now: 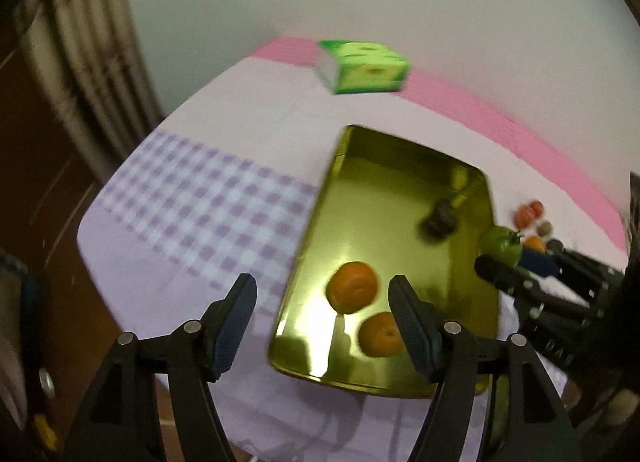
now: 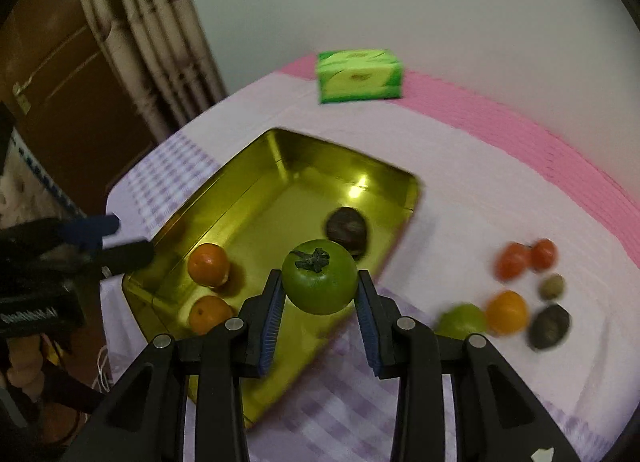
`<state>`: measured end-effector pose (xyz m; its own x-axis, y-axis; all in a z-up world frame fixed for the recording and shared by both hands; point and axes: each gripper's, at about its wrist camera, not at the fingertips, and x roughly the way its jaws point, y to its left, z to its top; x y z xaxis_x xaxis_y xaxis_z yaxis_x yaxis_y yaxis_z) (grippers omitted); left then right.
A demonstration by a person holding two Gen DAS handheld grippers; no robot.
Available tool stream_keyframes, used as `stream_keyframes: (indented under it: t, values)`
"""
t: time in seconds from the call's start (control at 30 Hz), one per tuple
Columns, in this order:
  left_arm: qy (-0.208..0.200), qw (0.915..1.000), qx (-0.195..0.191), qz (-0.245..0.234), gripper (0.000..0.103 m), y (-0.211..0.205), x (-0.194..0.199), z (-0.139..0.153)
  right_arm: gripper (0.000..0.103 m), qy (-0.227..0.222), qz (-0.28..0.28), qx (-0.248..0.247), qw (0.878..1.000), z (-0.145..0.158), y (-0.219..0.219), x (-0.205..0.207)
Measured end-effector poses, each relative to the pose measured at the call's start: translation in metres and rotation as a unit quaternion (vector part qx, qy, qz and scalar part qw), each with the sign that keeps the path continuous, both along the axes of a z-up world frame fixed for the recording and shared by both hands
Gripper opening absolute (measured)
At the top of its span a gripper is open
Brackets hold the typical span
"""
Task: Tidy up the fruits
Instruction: 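Carry the green tomato into the gold tin with the right gripper and release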
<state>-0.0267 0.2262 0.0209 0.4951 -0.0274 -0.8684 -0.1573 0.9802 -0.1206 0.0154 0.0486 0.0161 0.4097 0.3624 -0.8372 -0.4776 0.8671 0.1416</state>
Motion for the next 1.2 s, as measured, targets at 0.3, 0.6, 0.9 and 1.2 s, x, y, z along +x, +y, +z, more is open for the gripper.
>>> stream_keyframes:
  t: [0.3, 0.6, 0.9, 1.2]
  values:
    - [0.029, 0.999, 0.004, 0.033, 0.069, 0.008, 0.0, -0.021, 0.033, 0.031, 0.029, -0.047, 0.998, -0.031, 0.041, 0.007]
    - [0.028, 0.999, 0.006, 0.034, 0.069, 0.009, 0.003, -0.024, 0.033, 0.034, 0.038, -0.061, 0.997, -0.042, 0.047, 0.007]
    - [0.032, 0.9991, 0.007, 0.027, 0.069, 0.007, 0.005, -0.027, 0.035, 0.035, 0.028, -0.05, 0.998, -0.04, 0.039, 0.004]
    - [0.023, 0.9996, 0.006, 0.015, 0.069, 0.002, 0.004, -0.024, 0.038, -0.015, -0.012, 0.0, 1.0, 0.002, -0.007, -0.012]
